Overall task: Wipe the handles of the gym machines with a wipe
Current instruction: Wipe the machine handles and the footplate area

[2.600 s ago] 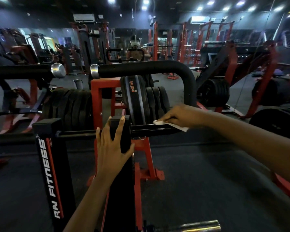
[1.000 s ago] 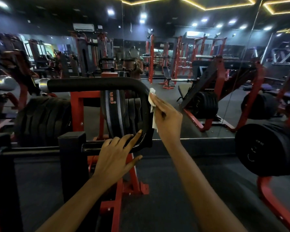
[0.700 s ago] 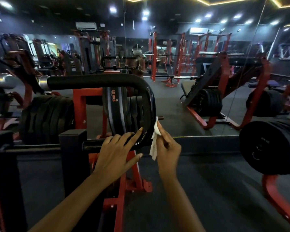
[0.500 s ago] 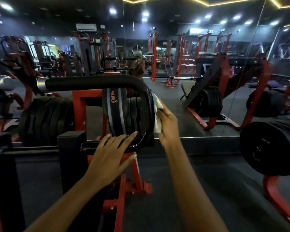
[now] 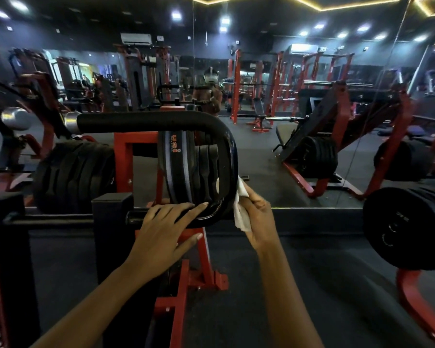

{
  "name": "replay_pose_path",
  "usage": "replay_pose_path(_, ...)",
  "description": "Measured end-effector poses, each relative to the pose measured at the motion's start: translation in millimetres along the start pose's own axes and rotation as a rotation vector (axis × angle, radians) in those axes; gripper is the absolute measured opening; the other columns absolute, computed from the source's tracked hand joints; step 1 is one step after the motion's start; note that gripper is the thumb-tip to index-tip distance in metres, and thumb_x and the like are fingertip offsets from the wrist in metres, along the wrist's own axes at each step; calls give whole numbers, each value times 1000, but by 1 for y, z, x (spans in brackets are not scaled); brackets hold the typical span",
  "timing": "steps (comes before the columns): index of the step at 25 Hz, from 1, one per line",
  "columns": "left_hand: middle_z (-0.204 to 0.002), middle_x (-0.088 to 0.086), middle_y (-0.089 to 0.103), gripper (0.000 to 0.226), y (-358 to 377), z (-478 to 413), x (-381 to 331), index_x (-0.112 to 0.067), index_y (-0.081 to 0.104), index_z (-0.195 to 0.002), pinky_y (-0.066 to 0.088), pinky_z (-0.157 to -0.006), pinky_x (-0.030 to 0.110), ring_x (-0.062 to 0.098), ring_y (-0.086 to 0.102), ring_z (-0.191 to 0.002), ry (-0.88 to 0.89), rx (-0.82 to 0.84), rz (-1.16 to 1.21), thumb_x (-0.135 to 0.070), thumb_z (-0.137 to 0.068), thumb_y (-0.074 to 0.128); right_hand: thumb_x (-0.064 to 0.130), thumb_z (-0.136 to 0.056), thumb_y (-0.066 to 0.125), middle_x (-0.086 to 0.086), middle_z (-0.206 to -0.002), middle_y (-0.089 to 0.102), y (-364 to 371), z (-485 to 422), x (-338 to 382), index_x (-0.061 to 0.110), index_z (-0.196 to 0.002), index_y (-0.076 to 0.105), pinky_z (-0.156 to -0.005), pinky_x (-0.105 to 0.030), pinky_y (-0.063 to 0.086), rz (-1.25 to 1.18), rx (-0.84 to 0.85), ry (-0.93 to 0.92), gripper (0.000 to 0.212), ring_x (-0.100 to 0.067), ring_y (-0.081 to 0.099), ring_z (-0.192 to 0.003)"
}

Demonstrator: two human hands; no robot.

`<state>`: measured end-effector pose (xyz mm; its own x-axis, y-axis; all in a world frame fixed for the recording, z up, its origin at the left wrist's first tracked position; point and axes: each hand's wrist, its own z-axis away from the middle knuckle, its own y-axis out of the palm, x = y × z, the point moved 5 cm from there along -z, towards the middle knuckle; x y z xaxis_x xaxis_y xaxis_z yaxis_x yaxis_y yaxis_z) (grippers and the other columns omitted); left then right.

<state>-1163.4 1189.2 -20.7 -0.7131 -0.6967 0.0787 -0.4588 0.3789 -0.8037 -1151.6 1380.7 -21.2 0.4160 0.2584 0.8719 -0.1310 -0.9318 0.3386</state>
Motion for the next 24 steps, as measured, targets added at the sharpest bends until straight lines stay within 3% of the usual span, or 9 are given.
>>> replay_pose_path(2,-123,-10,56,57,-1,0,-1,-33,32,-141,31,-98,34,11,55,-111,3,-23,-16,-56,-89,29,1,-89,52,0,-112,69,-7,19,7,18,-113,64,-95,-32,49,154,-86,-32,33,-14,62,-108)
replay_pose_path(4,-121,-9,58,57,-2,0,-2,-32,34,-140,33,-97,34,11,56,-109,3,-43,-30,-56,-89,29,0,-85,58,7,-105,70,-4,32,32,25,-106,66,-87,-19,51,333,-210,-139,33,-7,64,-101)
replay_pose_path(7,-121,-7,59,59,-2,1,-2,-31,36,-140,34,-99,34,14,57,-108,14,-67,-17,-57,-88,31,-2,-83,60,1,-103,69,34,30,95,15,-108,66,-80,-8,48,833,-291,-612,31,-5,63,-95)
replay_pose_path(9,-120,-5,61,60,-4,1,-2,-29,40,-138,32,-100,36,16,59,-106,21,-87,-22,-58,-85,34,2,-85,55,-6,-108,67,65,13,122,5,-108,67,-84,-16,50,1159,-193,-906,26,-12,63,-97)
replay_pose_path(12,-116,-4,63,63,-5,0,-3,-29,42,-136,24,-98,35,16,62,-102,22,-95,-65,-60,-82,33,0,-77,58,-14,-112,63,86,-9,121,0,-111,63,-66,-36,58,1719,65,-1087,34,-25,50,-102)
replay_pose_path(16,-119,-5,61,64,-1,2,-1,-31,37,-139,38,-98,37,14,58,-106,23,-113,-59,-62,-84,32,-4,-64,72,-16,-113,60,87,0,114,-4,-113,59,-51,-29,53,2073,207,-1072,51,-23,38,-92)
replay_pose_path(19,-122,-1,60,64,0,3,-2,-28,37,-140,43,-95,39,17,57,-108,53,-132,-40,-60,-85,36,9,-56,81,-11,-105,64,91,10,97,-1,-103,67,-46,-20,49,2250,204,-980,50,-22,53,-86)
replay_pose_path(22,-121,3,61,63,-1,3,-2,-27,38,-138,45,-91,39,20,59,-106,82,-175,-36,-58,-83,41,17,-54,84,-13,-102,65,90,29,62,3,-96,70,-53,-24,53,2374,336,-765,47,-24,60,-86)
replay_pose_path(24,-119,4,61,64,0,4,-2,-26,38,-137,46,-89,39,21,60,-105,88,-206,-24,-57,-82,45,15,-72,74,-18,-115,59,90,42,46,-1,-109,63,-69,-30,57,2418,439,-632,42,-31,55,-104)
